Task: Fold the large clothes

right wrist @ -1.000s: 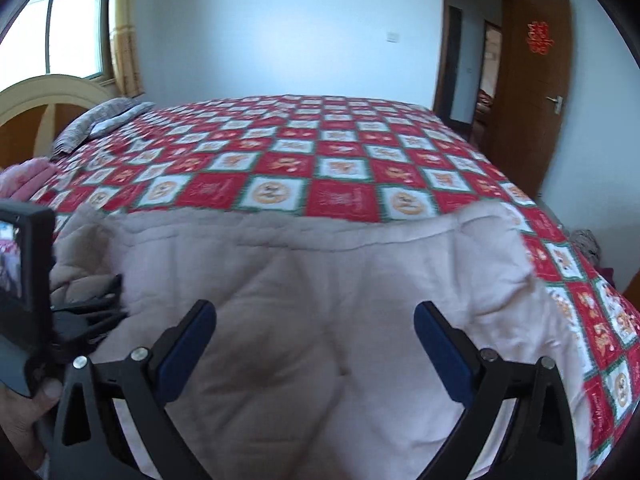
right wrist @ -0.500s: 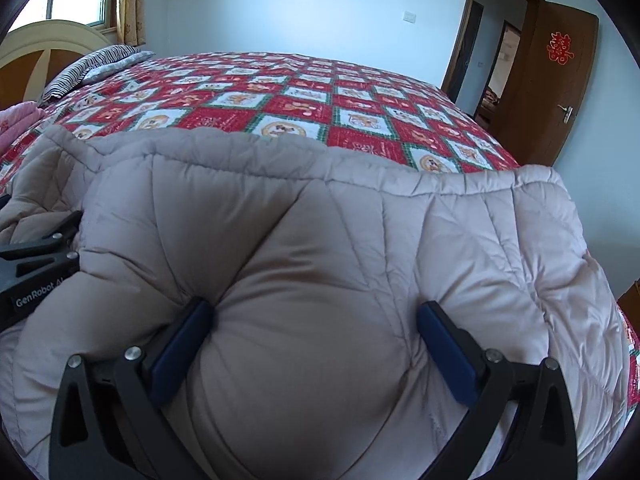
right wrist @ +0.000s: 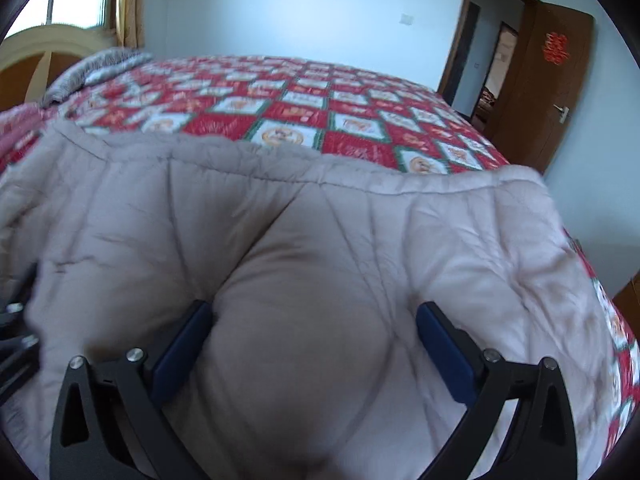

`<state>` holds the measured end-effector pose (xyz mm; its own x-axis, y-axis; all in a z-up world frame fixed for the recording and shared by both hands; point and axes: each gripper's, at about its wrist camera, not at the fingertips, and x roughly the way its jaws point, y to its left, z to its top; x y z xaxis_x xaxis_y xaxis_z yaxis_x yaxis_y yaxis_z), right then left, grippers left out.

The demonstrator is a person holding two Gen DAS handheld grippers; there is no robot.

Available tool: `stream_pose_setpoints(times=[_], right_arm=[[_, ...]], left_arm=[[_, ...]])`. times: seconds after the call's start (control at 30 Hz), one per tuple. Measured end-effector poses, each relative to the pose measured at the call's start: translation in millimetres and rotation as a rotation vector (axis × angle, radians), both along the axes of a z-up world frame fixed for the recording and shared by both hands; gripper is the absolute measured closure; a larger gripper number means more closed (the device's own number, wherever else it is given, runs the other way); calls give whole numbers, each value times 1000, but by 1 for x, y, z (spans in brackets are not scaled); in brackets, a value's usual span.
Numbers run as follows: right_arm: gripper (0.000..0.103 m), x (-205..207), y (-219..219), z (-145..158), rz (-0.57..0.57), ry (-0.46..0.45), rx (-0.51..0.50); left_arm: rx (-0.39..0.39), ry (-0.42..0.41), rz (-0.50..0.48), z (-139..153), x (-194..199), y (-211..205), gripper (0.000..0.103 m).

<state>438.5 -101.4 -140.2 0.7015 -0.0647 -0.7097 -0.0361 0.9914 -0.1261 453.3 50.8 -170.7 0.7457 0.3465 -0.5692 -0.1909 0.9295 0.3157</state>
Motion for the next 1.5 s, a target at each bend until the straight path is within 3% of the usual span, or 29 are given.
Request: stream_pose_setpoints(times=[0.1, 0.17, 0.23, 0.3, 0.4, 0.53, 0.63, 0.77, 0.87, 0.93, 1.17, 1.2, 1.27, 1.33, 1.4, 1.5], right_arm=[[0, -47, -2, 18, -3, -73, 17], [0, -66, -2, 13, -10, -61, 49], [0, -67, 5, -10, -3, 0, 25], [0, -67, 11, -24, -8, -16, -12], [0, -61, 15, -27, -4, 6, -31], [0, -59, 12, -27, 0, 13, -15], [0, -64, 9, -24, 10, -4, -1], [0, -101, 2, -8, 25, -62, 6], [0, -116, 3, -11, 26, -80, -27], [0, -102, 9, -29, 27, -3, -50], [0, -89, 10, -37, 31, 27, -48], [0, -88, 11, -38, 28, 22, -53], [0, -89, 9, -37, 24, 11, -58], [0, -88, 11, -37, 23, 6, -59], [0, -94, 13, -38, 25, 10, -52], [0, -99, 17, -36, 41, 14, -52]], left_arm=[[-18, -2, -2, -1, 2, 1, 1], [-7, -10, -1, -2, 1, -1, 1], [-3, -15, -4, -3, -1, -2, 1], [-16, -18, -5, -1, -4, -1, 1], [-45, -21, 7, 5, -17, 6, 1], [-39, -87, 73, 20, -60, 22, 1], [-124, -120, 128, 29, -94, 49, 1], [-239, -97, 157, 26, -120, 77, 1], [-354, -34, 138, 13, -116, 84, 1], [-386, -31, 129, 8, -109, 82, 1], [-536, 20, 84, -11, -83, 70, 1], [-544, 16, 77, -11, -82, 69, 6], [-554, 10, 50, -8, -83, 64, 29], [-538, 10, 28, -4, -85, 58, 59], [-505, 3, -4, 5, -90, 55, 79], [-522, -34, -23, 30, -104, 63, 86]])
